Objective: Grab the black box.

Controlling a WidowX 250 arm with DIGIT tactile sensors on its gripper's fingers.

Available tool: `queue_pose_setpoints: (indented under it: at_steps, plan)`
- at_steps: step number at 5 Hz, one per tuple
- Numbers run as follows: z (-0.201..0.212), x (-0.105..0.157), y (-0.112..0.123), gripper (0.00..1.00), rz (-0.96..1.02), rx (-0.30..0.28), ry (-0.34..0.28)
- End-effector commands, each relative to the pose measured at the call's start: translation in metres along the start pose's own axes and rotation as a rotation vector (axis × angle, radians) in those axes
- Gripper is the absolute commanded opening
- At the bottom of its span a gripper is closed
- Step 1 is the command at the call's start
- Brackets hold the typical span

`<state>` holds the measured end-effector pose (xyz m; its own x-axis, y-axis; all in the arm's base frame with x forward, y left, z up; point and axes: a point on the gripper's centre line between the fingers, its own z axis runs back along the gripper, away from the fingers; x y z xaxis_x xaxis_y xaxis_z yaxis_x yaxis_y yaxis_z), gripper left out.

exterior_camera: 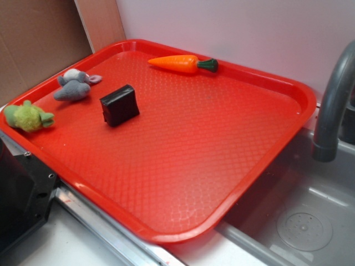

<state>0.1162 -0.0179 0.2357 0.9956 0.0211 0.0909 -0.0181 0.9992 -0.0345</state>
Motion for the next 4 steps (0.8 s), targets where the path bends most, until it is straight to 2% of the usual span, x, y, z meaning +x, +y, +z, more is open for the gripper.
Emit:
queue_pose_setpoints:
  at_steps: [1,2,3,4]
  plan:
    - [0.0,0.0,0.0,1.0,0.0,0.0,0.0]
    - [-0.053,0.031,0.003,1.0,-0.147,0.037,-0.025]
    - [-0.088,0.054,-0.003,1.0,-0.198,-0.003,-0.055]
    - [-0.122,0.072,-0.001,1.0,-0.233,0.001,-0.04]
